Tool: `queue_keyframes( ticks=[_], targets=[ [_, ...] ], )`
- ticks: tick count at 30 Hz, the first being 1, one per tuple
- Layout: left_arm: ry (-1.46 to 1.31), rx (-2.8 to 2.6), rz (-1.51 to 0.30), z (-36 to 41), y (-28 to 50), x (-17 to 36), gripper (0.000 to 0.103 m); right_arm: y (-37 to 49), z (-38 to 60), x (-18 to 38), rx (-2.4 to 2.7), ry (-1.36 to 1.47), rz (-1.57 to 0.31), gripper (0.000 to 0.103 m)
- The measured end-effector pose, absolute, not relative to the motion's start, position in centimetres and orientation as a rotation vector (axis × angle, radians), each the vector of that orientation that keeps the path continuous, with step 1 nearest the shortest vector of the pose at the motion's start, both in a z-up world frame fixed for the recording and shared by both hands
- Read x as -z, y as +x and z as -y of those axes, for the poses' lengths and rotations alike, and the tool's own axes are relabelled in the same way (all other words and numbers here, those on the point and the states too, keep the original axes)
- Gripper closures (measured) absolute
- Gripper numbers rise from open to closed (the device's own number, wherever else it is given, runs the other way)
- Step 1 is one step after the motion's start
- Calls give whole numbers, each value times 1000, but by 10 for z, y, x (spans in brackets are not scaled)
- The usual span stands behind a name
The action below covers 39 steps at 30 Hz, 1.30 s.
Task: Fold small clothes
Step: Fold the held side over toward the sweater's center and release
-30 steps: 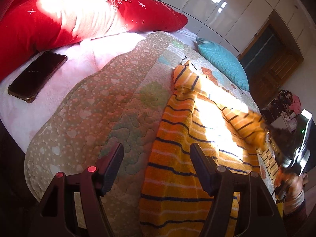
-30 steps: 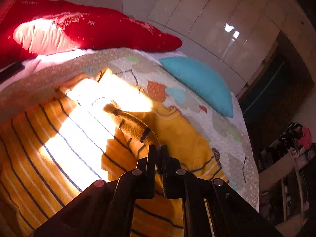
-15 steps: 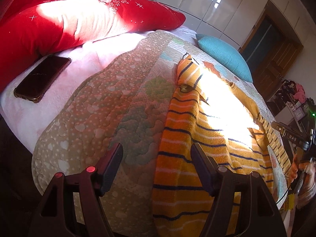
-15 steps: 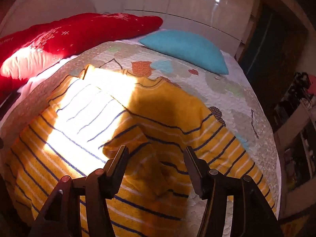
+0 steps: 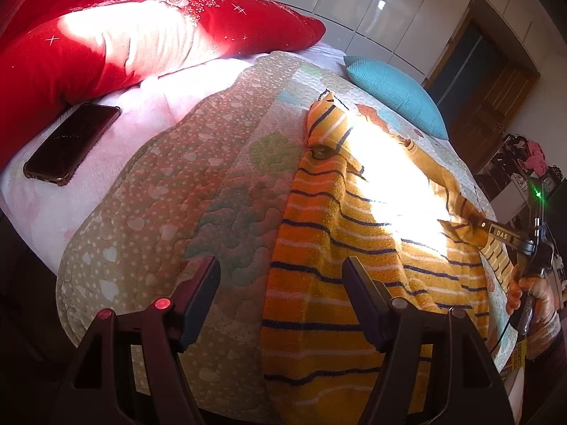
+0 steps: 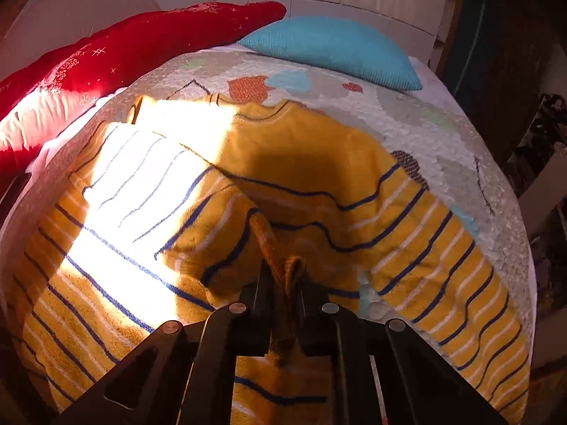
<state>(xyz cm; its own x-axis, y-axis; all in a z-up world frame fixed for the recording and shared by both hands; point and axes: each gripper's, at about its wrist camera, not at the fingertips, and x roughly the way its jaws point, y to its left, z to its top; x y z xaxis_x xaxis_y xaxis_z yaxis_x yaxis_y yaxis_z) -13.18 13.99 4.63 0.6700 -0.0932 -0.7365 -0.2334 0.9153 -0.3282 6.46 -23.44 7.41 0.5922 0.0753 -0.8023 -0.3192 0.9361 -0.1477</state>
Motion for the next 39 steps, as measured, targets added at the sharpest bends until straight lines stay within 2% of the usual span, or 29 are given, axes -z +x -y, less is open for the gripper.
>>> queue_keyframes(
  ticks=[1,3,4,5,7,10,13,17,24,27,28,30,31,34,39],
  targets=[
    [-417,-85,-838,-139,-131,-46,33,65,236,-85,-187,-326,-859,92],
    [-415,-87,-843,-138,-129,-45,33,65,238,-95,-90,-385,-786,79],
    [-414,-85,-849,-137,-128,-44,33,66,239,-95,-62,-406,-795,66],
    [-414,-80,-852,-136,-127,-43,33,67,240,-93,-55,-413,-821,60],
    [-404,-74,-854,-134,-126,-41,33,61,239,-93,-83,-386,-844,59],
    [-398,-71,-859,-131,-123,-38,33,51,221,-110,-165,-347,-809,49],
    [-409,-55,-859,-130,-120,-35,33,60,182,-126,-313,-277,-793,49],
    [-422,-37,-845,-131,-121,-36,33,103,111,-126,-522,-168,-862,49],
    [-458,-41,-838,-153,-130,-33,33,212,13,-78,-581,-33,-1052,49],
    [-478,-46,-844,-164,-133,-27,33,238,-10,-45,-543,-85,-1142,49],
    [-484,-48,-847,-167,-133,-24,33,244,-16,-34,-550,-94,-1185,50],
    [-497,-41,-849,-173,-134,-20,33,245,-26,-19,-584,-113,-1255,75],
    [-502,-34,-847,-175,-134,-18,33,241,-29,-18,-599,-137,-1266,100],
    [-504,-17,-841,-177,-135,-17,32,230,-44,-33,-625,-210,-1220,99],
    [-511,-13,-823,-176,-132,-22,32,237,-66,-57,-623,-120,-1111,99]
  ],
)
